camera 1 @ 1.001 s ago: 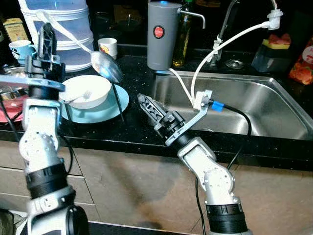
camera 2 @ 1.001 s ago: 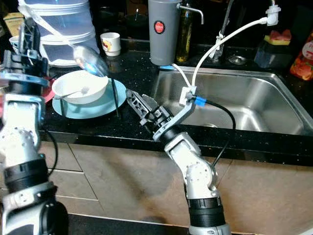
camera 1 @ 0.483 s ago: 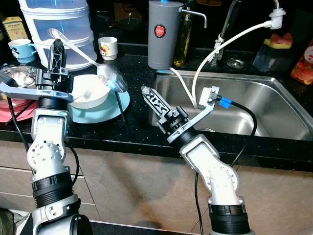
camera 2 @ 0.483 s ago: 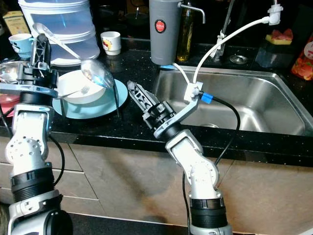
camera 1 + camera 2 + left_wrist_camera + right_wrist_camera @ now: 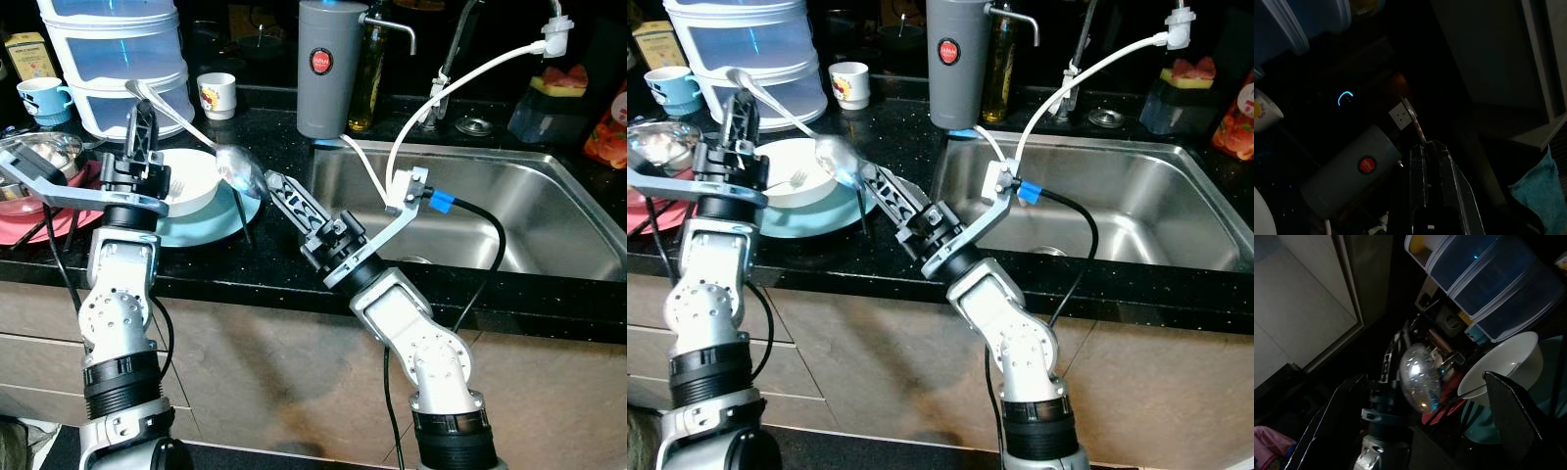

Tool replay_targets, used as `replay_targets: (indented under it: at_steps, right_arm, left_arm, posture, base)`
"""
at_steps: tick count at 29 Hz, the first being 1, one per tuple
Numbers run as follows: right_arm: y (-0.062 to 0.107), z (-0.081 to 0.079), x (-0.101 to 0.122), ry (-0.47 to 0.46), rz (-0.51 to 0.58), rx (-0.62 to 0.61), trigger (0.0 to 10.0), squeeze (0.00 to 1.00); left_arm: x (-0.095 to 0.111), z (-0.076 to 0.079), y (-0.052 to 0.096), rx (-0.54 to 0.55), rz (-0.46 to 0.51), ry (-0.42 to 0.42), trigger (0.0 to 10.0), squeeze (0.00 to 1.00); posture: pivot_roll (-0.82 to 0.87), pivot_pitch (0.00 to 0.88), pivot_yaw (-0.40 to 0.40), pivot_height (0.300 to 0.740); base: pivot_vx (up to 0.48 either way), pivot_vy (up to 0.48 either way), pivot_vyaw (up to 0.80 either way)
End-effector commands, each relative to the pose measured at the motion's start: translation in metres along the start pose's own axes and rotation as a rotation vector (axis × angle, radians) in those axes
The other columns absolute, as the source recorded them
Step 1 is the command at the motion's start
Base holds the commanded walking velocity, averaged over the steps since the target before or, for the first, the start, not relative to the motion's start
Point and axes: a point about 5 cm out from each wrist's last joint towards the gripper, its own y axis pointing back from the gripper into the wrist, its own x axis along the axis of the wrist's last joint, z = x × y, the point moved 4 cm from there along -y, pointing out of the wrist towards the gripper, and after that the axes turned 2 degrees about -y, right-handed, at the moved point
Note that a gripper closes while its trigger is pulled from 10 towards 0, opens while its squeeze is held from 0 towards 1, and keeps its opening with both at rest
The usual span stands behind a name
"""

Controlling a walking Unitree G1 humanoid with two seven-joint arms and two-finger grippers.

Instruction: Kitchen organization

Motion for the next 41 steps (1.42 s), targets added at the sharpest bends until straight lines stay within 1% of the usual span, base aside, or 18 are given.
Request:
replay_targets:
  at_steps: [1,2,4,10,14,18,21,22,23,24,26,27,41]
  right_arm:
    - [-0.016,-0.031,-0.015,-0.123,0.024,0.109,10.0,0.0]
    - [-0.016,-0.034,-0.019,-0.126,0.008,0.123,10.0,0.0]
    - [-0.016,-0.034,-0.019,-0.126,0.008,0.123,10.0,0.0]
    - [-0.017,-0.042,-0.031,-0.149,-0.033,0.154,10.0,0.0]
    - [-0.018,-0.044,-0.032,-0.158,-0.036,0.16,10.0,0.0]
    - [-0.019,-0.045,-0.033,-0.157,-0.033,0.16,10.0,0.0]
    - [-0.021,-0.045,-0.034,-0.157,-0.034,0.16,10.0,0.0]
    - [-0.022,-0.045,-0.035,-0.157,-0.034,0.159,6.0,0.0]
    - [-0.022,-0.045,-0.035,-0.157,-0.034,0.159,6.0,0.0]
    - [-0.022,-0.045,-0.035,-0.158,-0.033,0.159,3.1,0.0]
    - [-0.022,-0.045,-0.035,-0.159,-0.032,0.158,3.1,0.0]
    - [-0.022,-0.045,-0.034,-0.16,-0.03,0.157,0.0,0.0]
    - [-0.023,-0.044,-0.031,-0.163,-0.007,0.151,0.0,0.0]
  left_arm:
    - [-0.009,0.0,0.0,-0.002,-0.021,-0.006,0.0,0.0]
    - [-0.012,-0.001,0.0,0.001,-0.025,-0.006,0.0,0.0]
    - [-0.012,-0.001,0.0,0.001,-0.025,-0.006,0.0,0.0]
    - [-0.02,0.0,-0.001,0.001,-0.026,0.002,0.0,0.0]
    - [-0.024,0.0,-0.001,-0.005,-0.036,0.002,0.0,0.0]
    - [-0.033,0.003,0.001,-0.019,-0.075,-0.02,0.0,0.0]
    - [-0.037,0.005,0.001,-0.025,-0.086,-0.024,0.0,0.0]
    - [-0.038,0.005,0.001,-0.028,-0.09,-0.025,0.0,0.0]
    - [-0.038,0.005,0.001,-0.028,-0.09,-0.025,0.0,0.0]
    - [-0.039,0.006,0.001,-0.031,-0.093,-0.025,0.0,0.0]
    - [-0.039,0.006,0.001,-0.032,-0.096,-0.026,0.0,0.0]
    - [-0.041,0.006,0.002,-0.035,-0.101,-0.029,0.0,0.0]
    - [-0.041,0.006,0.002,-0.039,-0.105,-0.03,0.0,0.0]
  posture:
    - [0.12,0.077,0.024,0.74]
    - [0.12,0.081,0.024,0.74]
    - [0.12,0.081,0.024,0.74]
    - [0.12,0.086,0.026,0.74]
    - [0.12,0.086,0.027,0.74]
    - [0.12,0.087,0.027,0.74]
    - [0.13,0.088,0.027,0.74]
    - [0.13,0.088,0.026,0.74]
    - [0.13,0.088,0.026,0.74]
    - [0.13,0.088,0.026,0.74]
    - [0.13,0.088,0.026,0.74]
    - [0.13,0.087,0.026,0.74]
    - [0.13,0.087,0.026,0.74]
  base:
    - [0.0,0.0,0.0]
    - [0.0,0.0,0.0]
    - [0.0,0.0,0.0]
    - [0.0,0.0,0.0]
    - [0.0,0.0,0.0]
    - [0.0,0.0,0.0]
    - [0.0,0.0,0.0]
    - [0.0,0.0,0.0]
    - [0.0,0.0,0.0]
    - [0.0,0.0,0.0]
    - [0.0,0.0,0.0]
    - [0.0,0.0,0.0]
    - [0.0,0.0,0.0]
